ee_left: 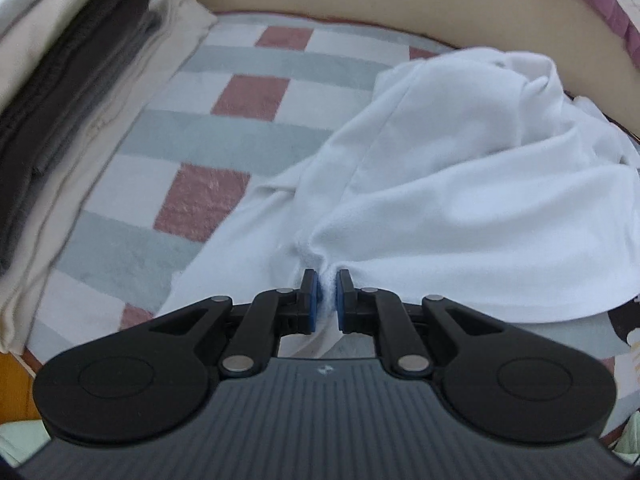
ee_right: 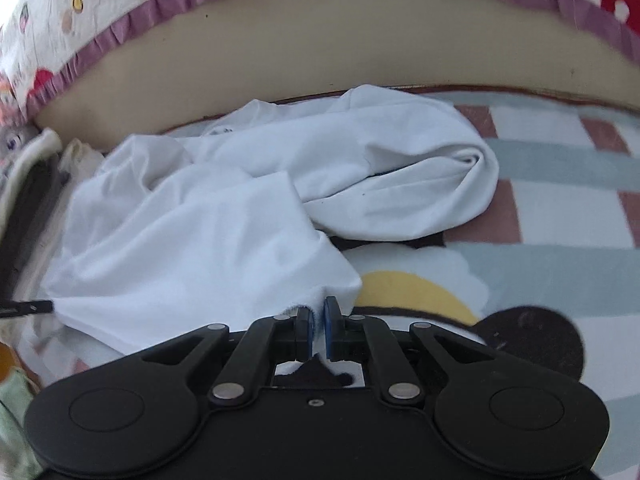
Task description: Fold clothes
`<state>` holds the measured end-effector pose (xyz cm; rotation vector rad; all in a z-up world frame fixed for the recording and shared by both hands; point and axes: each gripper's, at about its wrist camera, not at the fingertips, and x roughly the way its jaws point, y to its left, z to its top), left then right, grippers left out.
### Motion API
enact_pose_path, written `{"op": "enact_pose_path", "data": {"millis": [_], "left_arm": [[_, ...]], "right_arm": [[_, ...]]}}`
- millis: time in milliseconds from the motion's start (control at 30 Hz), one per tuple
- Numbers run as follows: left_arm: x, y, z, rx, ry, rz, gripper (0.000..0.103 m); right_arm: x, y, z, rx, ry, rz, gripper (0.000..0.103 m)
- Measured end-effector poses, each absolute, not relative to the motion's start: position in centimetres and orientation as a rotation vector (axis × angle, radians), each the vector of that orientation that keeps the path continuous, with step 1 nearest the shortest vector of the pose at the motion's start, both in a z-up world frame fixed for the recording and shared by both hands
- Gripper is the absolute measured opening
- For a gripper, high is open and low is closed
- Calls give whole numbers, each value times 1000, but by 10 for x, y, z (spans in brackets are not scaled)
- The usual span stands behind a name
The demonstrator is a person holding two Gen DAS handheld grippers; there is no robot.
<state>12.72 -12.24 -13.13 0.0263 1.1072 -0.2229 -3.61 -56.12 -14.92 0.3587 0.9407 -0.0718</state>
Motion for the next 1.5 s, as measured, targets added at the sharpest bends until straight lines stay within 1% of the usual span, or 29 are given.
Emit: {"op": "enact_pose_path", "data": {"millis": [133, 267, 300, 333, 367, 400, 433, 567, 600, 633, 667, 700, 800, 833, 867, 933, 967, 1067, 1133, 1233, 1300, 1367, 1433, 1500], "left_arm": [[134, -108, -151, -68, 1208, -233, 10], [133, -100, -149, -111, 1190, -244, 10], [133, -99, -148, -122, 1185, -247, 10], [132, -97, -148, -132, 1179, -251, 10], [132, -97, -146, -136, 1169, -259, 10], [132, -96, -144, -138, 1158, -268, 10], [131, -95, -142, -141, 1146, -279, 10], [130, -91, -131, -161, 1085, -354, 10], [130, -89, -129, -171, 1069, -369, 10], [131, -88, -128, -185, 1060, -388, 10], [131, -86, -127, -211, 1055, -420, 9], [132, -84, -126, -248, 1059, -471, 8], [134, -77, -128, -457, 1099, -774, 8], [131, -77, -129, -484, 1098, -824, 8], [130, -77, -129, -504, 1097, -868, 8], [126, -83, -128, -465, 1095, -882, 8], [125, -85, -128, -445, 1094, -889, 8], [120, -94, -126, -386, 1089, -910, 8], [117, -99, -126, -347, 1086, -923, 8], [112, -107, -124, -287, 1080, -943, 9], [108, -113, -124, -248, 1076, -956, 9], [105, -117, -122, -220, 1068, -971, 8], [105, -104, -111, -333, 1014, -1005, 8], [103, -100, -113, -342, 1031, -978, 8]], "right_arm": [[-32, -561, -164, 326, 962, -115, 11], [-39, -563, -180, 459, 928, -132, 14], [-42, -562, -185, 497, 919, -138, 19], [-44, -559, -188, 500, 912, -152, 29], [-47, -556, -192, 500, 906, -166, 34], [-50, -552, -195, 476, 899, -188, 42], [-53, -549, -197, 456, 879, -196, 45], [-69, -539, -207, 395, 780, -209, 47], [-69, -537, -207, 373, 775, -204, 45], [-69, -536, -206, 350, 772, -200, 18], [-67, -536, -202, 334, 780, -195, 2], [-67, -538, -195, 328, 775, -201, 3], [-83, -545, -150, 300, 653, -300, 2], [-93, -546, -130, 311, 610, -326, 2], [-103, -547, -109, 324, 567, -350, 2], [-120, -541, -75, 225, 544, -394, 2], [-125, -537, -67, 136, 567, -422, 2], [-130, -538, -78, -15, 692, -488, 2], [-132, -546, -98, 22, 752, -502, 2], [-138, -556, -122, 87, 796, -502, 2], [-139, -564, -130, 120, 803, -511, 2], [-142, -572, -127, 153, 781, -526, 1], [-148, -577, -118, 176, 743, -544, 1], [-157, -576, -104, 144, 715, -582, 1]]}}
